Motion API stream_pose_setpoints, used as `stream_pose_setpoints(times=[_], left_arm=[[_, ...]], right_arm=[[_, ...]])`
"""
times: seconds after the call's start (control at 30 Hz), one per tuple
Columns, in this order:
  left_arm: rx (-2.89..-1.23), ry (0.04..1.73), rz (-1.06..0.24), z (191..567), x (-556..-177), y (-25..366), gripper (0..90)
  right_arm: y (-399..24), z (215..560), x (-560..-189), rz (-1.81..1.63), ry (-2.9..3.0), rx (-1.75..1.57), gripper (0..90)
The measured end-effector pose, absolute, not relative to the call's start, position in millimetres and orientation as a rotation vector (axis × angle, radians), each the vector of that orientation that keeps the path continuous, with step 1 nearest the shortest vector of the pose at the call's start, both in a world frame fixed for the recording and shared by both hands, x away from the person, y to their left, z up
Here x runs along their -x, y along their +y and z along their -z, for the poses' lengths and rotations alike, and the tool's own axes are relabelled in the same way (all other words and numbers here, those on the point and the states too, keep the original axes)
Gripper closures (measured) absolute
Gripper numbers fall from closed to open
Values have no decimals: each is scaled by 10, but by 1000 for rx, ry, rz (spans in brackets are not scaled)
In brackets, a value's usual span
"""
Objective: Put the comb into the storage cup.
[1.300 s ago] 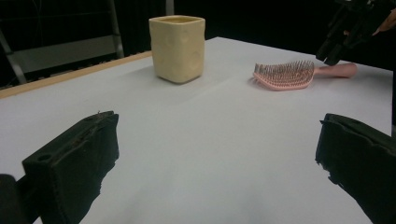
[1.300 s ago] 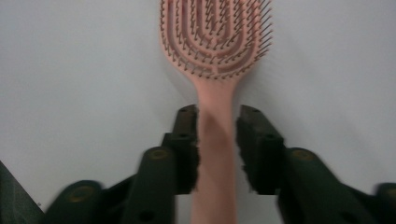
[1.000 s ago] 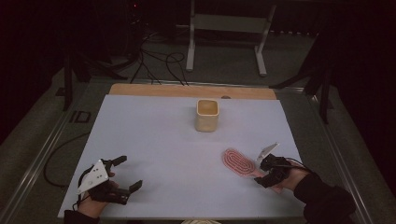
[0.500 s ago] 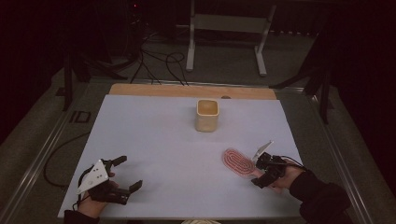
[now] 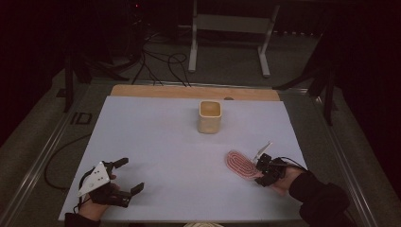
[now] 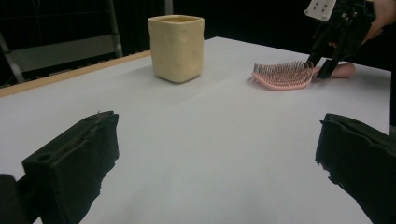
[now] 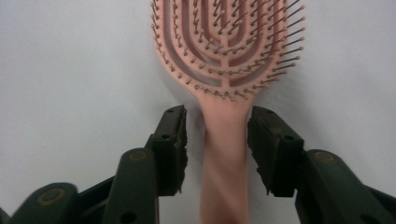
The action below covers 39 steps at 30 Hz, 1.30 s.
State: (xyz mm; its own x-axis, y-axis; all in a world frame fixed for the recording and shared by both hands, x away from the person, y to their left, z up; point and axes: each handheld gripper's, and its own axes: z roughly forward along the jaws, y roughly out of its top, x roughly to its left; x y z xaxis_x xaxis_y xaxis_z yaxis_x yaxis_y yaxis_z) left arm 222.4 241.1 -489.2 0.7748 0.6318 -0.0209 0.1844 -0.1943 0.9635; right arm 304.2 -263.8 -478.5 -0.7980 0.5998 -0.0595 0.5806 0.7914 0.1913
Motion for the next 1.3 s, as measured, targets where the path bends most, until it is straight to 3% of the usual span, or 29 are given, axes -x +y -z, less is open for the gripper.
stream_pose_setpoints(times=[0.27,1.3], left_arm=[[-1751,640,-457,4892,-2226,2415,1],[-1753,647,-444,4905,-2236,2406,1]], right_arm=[[-2619,4816,-3097,-214,2861,-958,661],[-2614,4873,-3069,-223,2842,-1015,699]])
